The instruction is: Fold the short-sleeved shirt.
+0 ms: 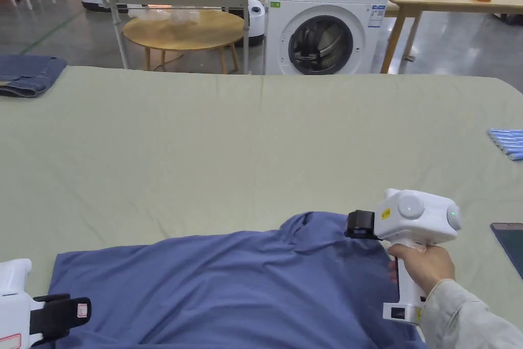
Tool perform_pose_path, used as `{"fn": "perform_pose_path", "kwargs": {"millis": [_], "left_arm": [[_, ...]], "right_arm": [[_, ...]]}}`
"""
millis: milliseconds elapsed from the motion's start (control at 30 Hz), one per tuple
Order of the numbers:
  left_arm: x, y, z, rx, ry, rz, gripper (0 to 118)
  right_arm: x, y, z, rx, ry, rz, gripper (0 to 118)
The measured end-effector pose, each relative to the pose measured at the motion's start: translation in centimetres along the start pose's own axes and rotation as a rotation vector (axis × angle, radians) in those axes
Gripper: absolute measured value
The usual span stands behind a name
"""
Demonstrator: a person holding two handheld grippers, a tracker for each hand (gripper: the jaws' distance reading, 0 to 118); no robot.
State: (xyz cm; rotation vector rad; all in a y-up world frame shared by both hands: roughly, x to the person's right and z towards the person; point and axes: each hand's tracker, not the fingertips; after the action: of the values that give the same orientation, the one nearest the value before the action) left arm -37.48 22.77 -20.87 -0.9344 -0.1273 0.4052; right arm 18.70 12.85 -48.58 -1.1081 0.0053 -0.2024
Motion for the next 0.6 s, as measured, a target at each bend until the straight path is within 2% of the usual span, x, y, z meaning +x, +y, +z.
{"fn": "perform_pose_path", "kwargs": {"millis": [33,100,167,200,233,267,300,333,367,400,433,500,533,600], "left_arm": [[-0.1,0.1,0.1,0.0,0.007,0.002,0],[-0.4,0.3,0.1,-0.002,0.016,0.005,0],[-0.7,0.7,0.3,0.003,0.03,0.01,0],[-0.8,1.0,0.3,0.007,0.035,0.012,0],[-0.7,1.2,0.2,0.009,0.033,0.015,0],[-0.8,1.6,0.1,0.014,0.038,0.025,0],[-1.0,2.2,-0.1,0.027,0.055,0.037,0],[-1.2,2.9,-0.3,0.036,0.077,0.047,13],[-2.5,3.8,-0.4,0.055,0.118,0.082,60],[-2.9,5.2,-0.9,0.077,0.155,0.116,100],[-3.3,6.3,-1.6,0.09,0.176,0.141,117],[-4.5,8.5,-3.5,0.084,0.18,0.165,118],[-4.8,9.4,-4.4,0.076,0.219,0.196,118],[-5.1,11.2,-7.2,0.024,0.292,0.155,118]], "right_arm": [[-0.1,-0.1,-0.7,-0.027,-0.019,0.012,113],[-0.4,-1.2,-1.1,-0.103,-0.016,0.004,102],[-1.5,-1.4,-0.4,-0.045,-0.141,0.089,84],[-1.9,-1.8,0.5,-0.045,-0.131,0.083,70],[-2.4,-1.8,1.0,-0.034,-0.13,0.089,43],[-2.9,-1.7,1.6,-0.012,-0.177,0.138,1],[-3.2,-1.7,1.9,0.019,-0.184,0.161,1],[-3.0,-1.9,2.2,0.011,-0.171,0.149,1],[-2.9,-1.9,1.9,-0.015,-0.161,0.157,1],[-2.6,-2.1,2.0,-0.013,-0.147,0.158,1],[-2.3,-2.1,2.0,-0.011,-0.135,0.145,1],[-1.6,-1.8,1.5,-0.014,-0.107,0.088,1],[-1.6,-1.7,1.5,-0.019,-0.111,0.094,1],[-1.9,-1.9,1.6,-0.026,-0.114,0.096,1]]}}
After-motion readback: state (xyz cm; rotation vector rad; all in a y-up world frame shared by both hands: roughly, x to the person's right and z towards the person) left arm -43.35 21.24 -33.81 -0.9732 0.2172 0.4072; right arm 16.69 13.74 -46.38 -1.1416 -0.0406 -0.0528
